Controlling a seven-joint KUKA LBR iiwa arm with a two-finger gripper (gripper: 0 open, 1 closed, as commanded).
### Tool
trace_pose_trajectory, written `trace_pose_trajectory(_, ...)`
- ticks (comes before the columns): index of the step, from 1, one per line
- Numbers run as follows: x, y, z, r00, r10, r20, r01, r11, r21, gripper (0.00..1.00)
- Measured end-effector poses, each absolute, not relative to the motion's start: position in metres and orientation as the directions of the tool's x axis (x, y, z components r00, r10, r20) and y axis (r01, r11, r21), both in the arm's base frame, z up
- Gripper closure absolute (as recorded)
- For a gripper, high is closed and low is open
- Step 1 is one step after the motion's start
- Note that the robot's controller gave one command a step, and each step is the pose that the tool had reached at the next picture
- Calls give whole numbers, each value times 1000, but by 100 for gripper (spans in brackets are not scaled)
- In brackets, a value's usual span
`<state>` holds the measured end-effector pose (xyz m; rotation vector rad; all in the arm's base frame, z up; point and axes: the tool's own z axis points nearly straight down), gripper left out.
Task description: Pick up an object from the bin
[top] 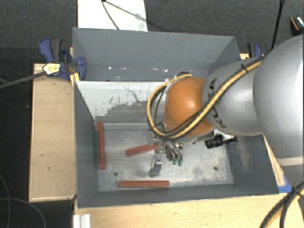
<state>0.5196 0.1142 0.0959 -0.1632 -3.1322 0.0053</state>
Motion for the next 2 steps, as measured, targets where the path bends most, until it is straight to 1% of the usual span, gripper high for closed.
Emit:
trace_pose_trajectory(1,543,121,69,-995,99,-3,99,995,2,0)
trace_pose_trajectory(2,542,121,70,-994,107,-3,107,994,2,100)
